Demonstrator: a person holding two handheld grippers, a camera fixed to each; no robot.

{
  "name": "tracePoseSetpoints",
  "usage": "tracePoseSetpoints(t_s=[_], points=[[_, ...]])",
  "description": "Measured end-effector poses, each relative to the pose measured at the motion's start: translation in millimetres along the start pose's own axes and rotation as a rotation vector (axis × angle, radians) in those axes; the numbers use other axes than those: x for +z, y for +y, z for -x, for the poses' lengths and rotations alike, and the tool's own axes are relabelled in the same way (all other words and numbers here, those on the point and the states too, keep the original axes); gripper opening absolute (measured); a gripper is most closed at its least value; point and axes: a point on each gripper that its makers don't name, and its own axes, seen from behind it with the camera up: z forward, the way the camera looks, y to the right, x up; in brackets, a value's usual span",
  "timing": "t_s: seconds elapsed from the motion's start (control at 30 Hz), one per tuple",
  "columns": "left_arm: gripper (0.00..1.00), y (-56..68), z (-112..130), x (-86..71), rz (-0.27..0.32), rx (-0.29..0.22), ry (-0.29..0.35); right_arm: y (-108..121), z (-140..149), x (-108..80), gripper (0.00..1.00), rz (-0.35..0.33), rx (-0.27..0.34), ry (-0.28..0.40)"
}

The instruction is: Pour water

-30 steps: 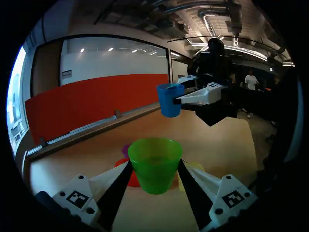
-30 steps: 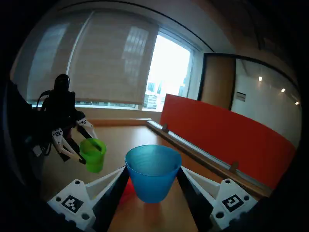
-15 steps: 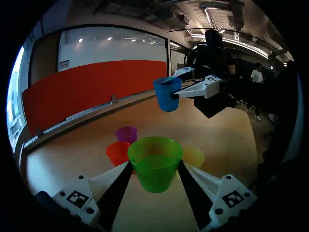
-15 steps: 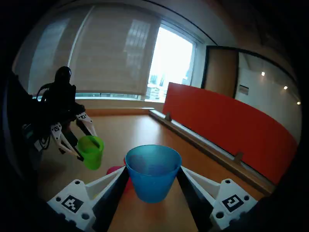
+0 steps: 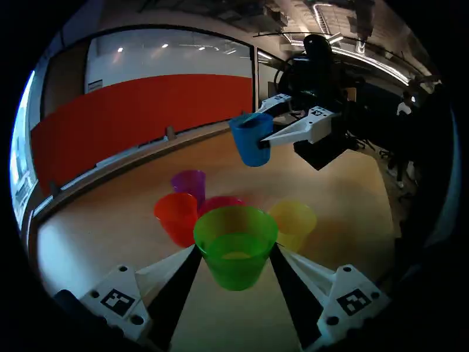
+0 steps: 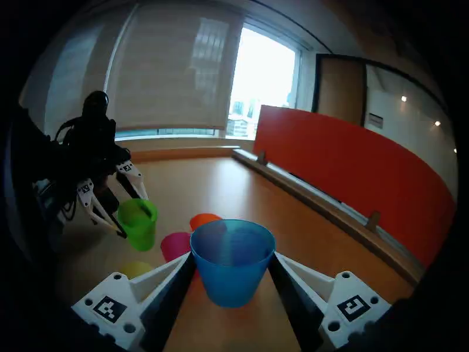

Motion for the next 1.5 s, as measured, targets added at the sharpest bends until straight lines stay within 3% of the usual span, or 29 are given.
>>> tracePoseSetpoints(t_s=[0.47,1.0,1.5], points=[[0.83,-3.2,21.0,10.4,0.021,-0.013,-0.070,-7.9,31.9,18.9,0.89,-0.055,0.004,-0.071],[0.83,-5.6,36.4,15.2,0.039,0.019,-0.138,-16.8,52.7,33.1,0.89,-0.096,0.008,-0.117],[0.83,-4.1,45.0,16.9,0.046,0.045,-0.153,-22.7,65.5,39.6,0.89,-0.110,0.008,-0.144]])
